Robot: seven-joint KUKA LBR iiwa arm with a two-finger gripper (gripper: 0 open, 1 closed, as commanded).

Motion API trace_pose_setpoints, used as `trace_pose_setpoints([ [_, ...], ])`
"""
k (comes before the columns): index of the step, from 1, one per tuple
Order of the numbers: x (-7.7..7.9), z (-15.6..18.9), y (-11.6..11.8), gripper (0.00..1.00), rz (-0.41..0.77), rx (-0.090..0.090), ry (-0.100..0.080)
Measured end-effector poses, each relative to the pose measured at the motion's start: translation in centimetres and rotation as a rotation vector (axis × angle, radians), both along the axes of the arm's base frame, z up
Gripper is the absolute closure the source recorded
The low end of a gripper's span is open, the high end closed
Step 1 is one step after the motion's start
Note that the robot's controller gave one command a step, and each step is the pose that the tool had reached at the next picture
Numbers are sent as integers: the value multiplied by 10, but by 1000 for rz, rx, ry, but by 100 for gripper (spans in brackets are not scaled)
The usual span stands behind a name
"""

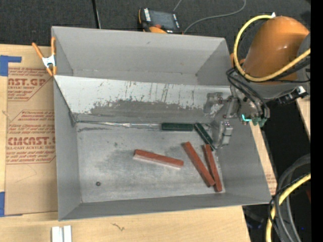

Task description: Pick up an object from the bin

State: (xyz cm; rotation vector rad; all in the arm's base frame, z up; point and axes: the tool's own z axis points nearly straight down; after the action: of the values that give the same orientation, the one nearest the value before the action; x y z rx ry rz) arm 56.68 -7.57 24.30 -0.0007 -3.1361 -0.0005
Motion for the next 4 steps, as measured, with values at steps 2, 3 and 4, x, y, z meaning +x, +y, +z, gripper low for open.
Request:
trace_pose_setpoints([
  [2, 14, -155, 77, 0, -262, 3, -11],
  [3, -55, -173, 114, 0, -362, -1, 2],
  [4, -52, -171, 112, 100, -363, -2, -5],
])
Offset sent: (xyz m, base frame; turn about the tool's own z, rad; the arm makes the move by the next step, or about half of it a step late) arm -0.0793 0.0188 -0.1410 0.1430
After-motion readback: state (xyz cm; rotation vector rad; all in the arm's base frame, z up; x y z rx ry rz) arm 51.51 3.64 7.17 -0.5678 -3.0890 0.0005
